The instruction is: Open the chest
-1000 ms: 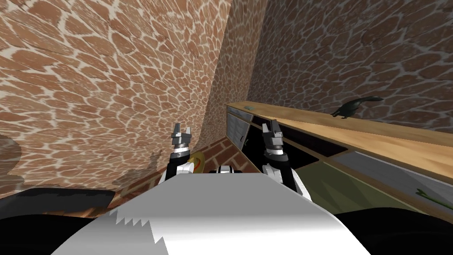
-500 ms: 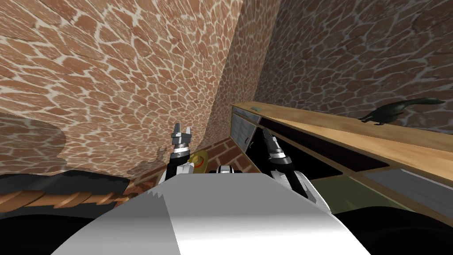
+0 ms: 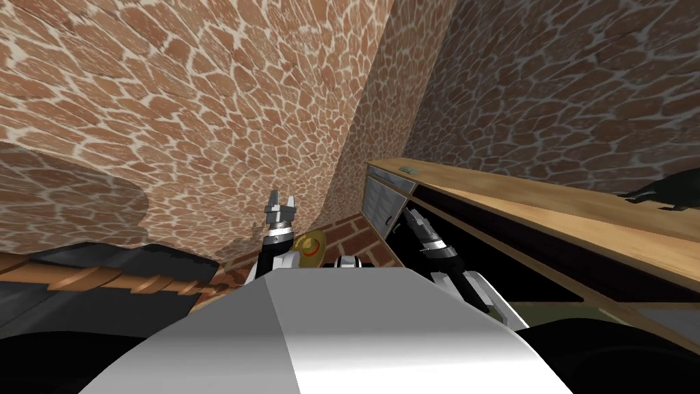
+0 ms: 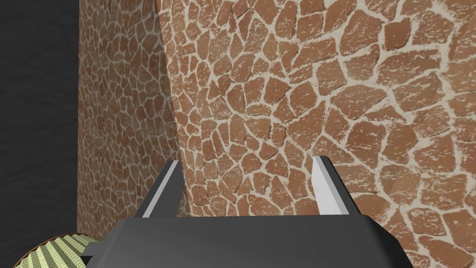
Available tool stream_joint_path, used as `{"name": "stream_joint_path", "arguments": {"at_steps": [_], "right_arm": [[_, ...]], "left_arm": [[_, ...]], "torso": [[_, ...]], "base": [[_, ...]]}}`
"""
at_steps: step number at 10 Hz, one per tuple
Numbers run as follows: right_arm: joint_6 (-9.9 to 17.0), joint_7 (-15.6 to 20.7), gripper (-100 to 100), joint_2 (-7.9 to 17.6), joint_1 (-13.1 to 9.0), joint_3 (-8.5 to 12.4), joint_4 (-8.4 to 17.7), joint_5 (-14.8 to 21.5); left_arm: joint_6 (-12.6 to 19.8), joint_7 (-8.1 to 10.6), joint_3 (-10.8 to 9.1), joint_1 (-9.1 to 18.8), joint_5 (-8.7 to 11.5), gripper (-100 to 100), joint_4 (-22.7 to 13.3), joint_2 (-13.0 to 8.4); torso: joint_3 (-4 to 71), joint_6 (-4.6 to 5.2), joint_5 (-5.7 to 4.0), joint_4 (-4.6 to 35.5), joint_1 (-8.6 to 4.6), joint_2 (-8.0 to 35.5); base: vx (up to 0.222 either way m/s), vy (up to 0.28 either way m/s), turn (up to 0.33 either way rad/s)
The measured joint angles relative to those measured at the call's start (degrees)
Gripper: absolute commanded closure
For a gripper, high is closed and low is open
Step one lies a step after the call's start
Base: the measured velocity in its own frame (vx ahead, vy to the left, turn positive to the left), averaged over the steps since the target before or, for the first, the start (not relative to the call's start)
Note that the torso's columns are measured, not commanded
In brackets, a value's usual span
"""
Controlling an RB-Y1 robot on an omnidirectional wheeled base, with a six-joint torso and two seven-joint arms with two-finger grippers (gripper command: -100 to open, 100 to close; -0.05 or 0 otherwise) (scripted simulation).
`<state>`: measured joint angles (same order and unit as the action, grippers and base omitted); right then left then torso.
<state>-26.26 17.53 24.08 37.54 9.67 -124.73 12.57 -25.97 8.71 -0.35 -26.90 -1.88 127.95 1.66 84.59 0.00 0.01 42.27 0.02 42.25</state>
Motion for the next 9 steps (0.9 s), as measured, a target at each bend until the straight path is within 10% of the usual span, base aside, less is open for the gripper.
{"name": "stream_joint_path", "arguments": {"at_steps": [9], "right_arm": [[4.8,13.7,-100,11.3,7.6,8.0,8.2,8.3]], "left_arm": [[0.0,0.0,-0.01,0.0,0.0,0,0.0,0.0]], "torso": [[0.0,0.04,0.0,0.0,-0.03,0.0]], "base": [[0.036,0.028,0.149]]}}
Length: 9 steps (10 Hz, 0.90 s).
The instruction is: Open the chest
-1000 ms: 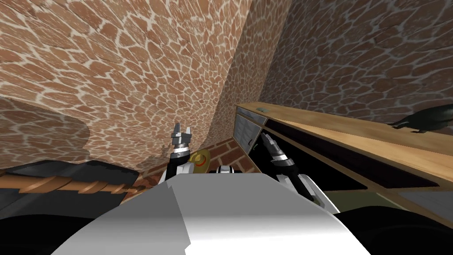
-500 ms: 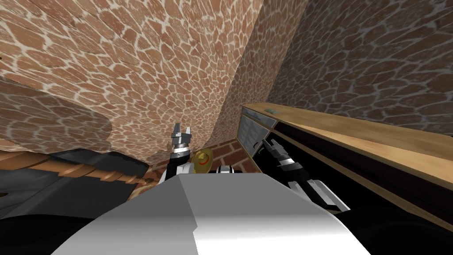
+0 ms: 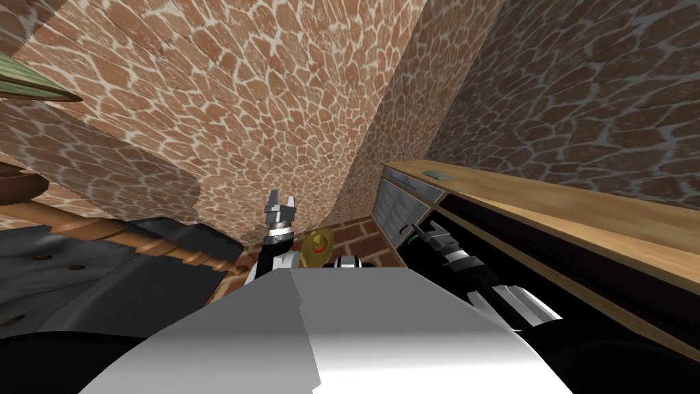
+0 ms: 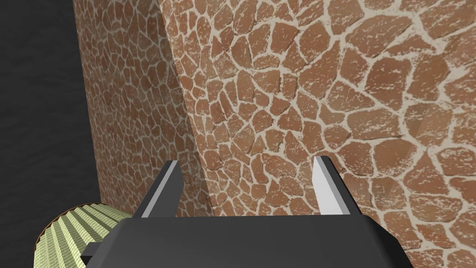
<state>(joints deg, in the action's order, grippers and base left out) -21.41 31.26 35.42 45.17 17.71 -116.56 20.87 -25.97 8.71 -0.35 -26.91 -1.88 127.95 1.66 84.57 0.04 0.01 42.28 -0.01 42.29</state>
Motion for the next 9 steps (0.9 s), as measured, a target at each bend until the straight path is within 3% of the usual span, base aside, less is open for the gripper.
{"name": "stream_joint_path", "arguments": {"at_steps": [3,5,9], "right_arm": [[1.7,4.3,-100,4.5,2.0,2.5,3.4,2.6],[3.1,7.1,-100,8.3,4.7,4.8,5.0,4.5],[4.7,13.1,-100,13.5,6.2,7.0,10.4,8.1]], "left_arm": [[0.0,0.0,0.0,0.0,0.0,0,0.0,0.0],[0.0,0.0,0.0,0.0,0.0,0,0.0,0.0],[0.0,0.0,0.0,0.0,0.0,0,0.0,0.0]], "torso": [[0.0,-0.02,-0.02,0.0,-0.02,0.0],[0.0,-0.05,0.01,0.0,0.04,0.0],[0.0,-0.03,-0.01,0.0,0.0,0.0]], "base": [[0.037,0.022,0.167],[0.037,0.021,0.15],[0.032,0.009,0.146]]}}
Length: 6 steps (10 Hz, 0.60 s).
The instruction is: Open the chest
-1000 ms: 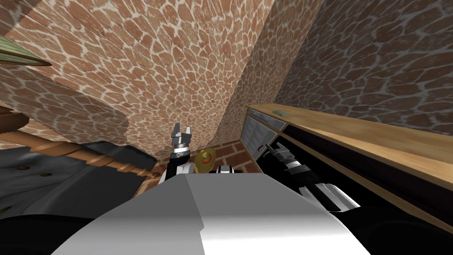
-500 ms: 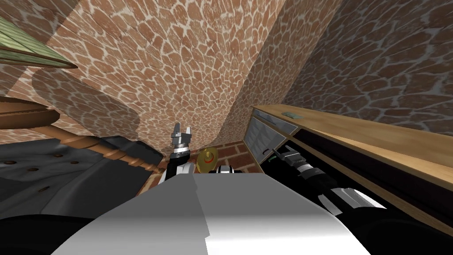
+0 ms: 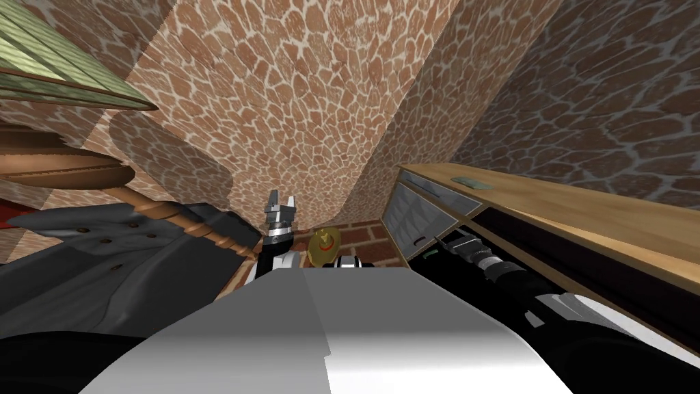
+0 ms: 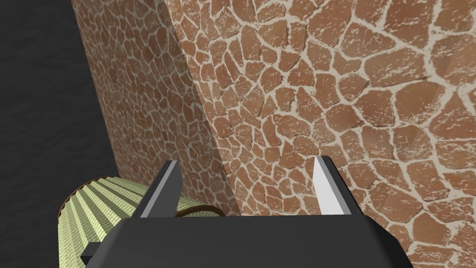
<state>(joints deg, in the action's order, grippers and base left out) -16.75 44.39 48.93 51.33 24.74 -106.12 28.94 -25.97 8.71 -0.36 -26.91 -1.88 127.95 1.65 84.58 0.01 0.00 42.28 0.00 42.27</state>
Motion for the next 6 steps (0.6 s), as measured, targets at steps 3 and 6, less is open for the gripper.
{"name": "stream_joint_path", "arguments": {"at_steps": [3,6], "right_arm": [[0.9,3.5,-100,4.0,2.6,2.8,2.8,1.9],[2.3,7.6,-100,8.0,4.2,4.8,6.6,4.4]], "left_arm": [[0.0,0.0,0.0,0.0,0.0,0,0.0,0.0],[0.0,0.0,0.0,0.0,0.0,0,0.0,0.0]], "torso": [[0.0,-0.02,0.01,0.0,0.02,0.0],[0.0,-0.01,0.0,0.0,0.01,0.0]], "base": [[0.034,0.019,0.148],[0.032,0.021,0.14]]}}
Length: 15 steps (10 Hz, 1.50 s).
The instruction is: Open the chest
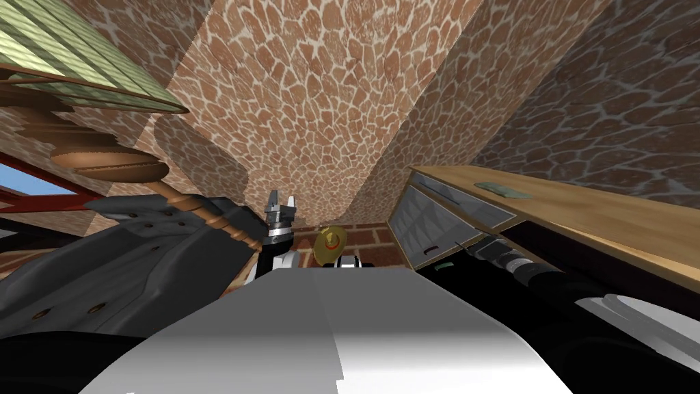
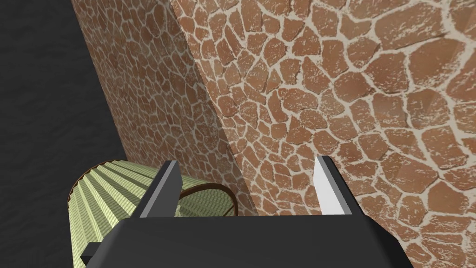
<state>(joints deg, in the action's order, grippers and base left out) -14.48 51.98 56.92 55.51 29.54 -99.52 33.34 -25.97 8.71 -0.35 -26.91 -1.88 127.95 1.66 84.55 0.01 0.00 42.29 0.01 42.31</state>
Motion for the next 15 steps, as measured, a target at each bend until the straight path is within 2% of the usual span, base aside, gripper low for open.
{"name": "stream_joint_path", "arguments": {"at_steps": [1,2,4,7,8,11,12,13,14,15], "right_arm": [[0.5,1.7,-100,1.6,0.9,1.0,1.4,1.0],[1.3,2.4,-100,2.9,1.6,1.5,1.6,1.4],[2.2,4.7,-100,6.7,2.4,2.8,4.5,2.9],[4.0,9.3,-100,11.2,4.9,5.2,7.5,5.7],[3.9,10.6,-100,12.6,5.0,5.9,9.2,6.4],[5.0,13.5,-100,16.0,6.3,7.3,11.2,8.2],[5.0,13.8,-100,16.1,6.3,7.4,11.2,8.3],[5.0,13.7,100,16.1,6.3,7.3,11.2,8.3],[5.0,13.8,100,16.1,6.3,7.4,11.2,8.3],[5.3,13.7,100,16.5,6.1,8.2,11.2,8.2]], "left_arm": [[0.0,0.0,0.0,0.0,0.0,0,0.0,0.0],[0.0,0.0,0.0,0.0,0.0,0,0.0,0.0],[0.0,0.0,0.0,0.0,0.0,0,0.0,0.0],[0.0,0.0,0.0,0.0,0.0,0,0.0,0.0],[0.0,0.0,0.0,0.0,0.0,0,0.0,0.0],[0.0,0.0,0.0,0.0,0.0,0,0.0,0.0],[0.0,0.0,-0.01,0.0,0.0,0,0.0,0.0],[0.0,0.0,-0.01,0.0,0.0,0,0.0,0.0],[0.0,0.0,-0.01,0.0,0.0,0,0.0,0.0],[0.0,0.0,0.01,0.0,0.0,0,0.0,0.0]], "torso": [[0.0,-0.02,0.0,0.0,-0.03,-0.1],[0.0,0.01,0.0,0.0,0.02,0.0],[0.1,-0.02,0.0,0.0,-0.01,-0.1],[0.0,-0.01,-0.01,0.0,-0.01,0.0],[0.0,0.01,0.0,0.0,0.02,0.0],[0.0,-0.01,-0.01,0.0,-0.02,0.0],[0.0,0.03,-0.02,0.0,-0.04,0.0],[0.0,0.01,-0.01,0.0,-0.04,0.0],[0.0,0.02,-0.05,0.0,-0.03,0.0],[0.0,0.18,-0.51,-0.2,-0.08,-0.1]], "base": [[0.031,0.027,0.115],[0.03,0.026,0.1],[0.056,0.015,0.169],[0.044,0.006,0.133],[0.035,0.01,0.098],[0.02,0.006,0.066],[0.0,0.0,0.0],[0.0,0.0,0.0],[0.027,0.079,0.02],[0.025,0.165,-0.01]]}}
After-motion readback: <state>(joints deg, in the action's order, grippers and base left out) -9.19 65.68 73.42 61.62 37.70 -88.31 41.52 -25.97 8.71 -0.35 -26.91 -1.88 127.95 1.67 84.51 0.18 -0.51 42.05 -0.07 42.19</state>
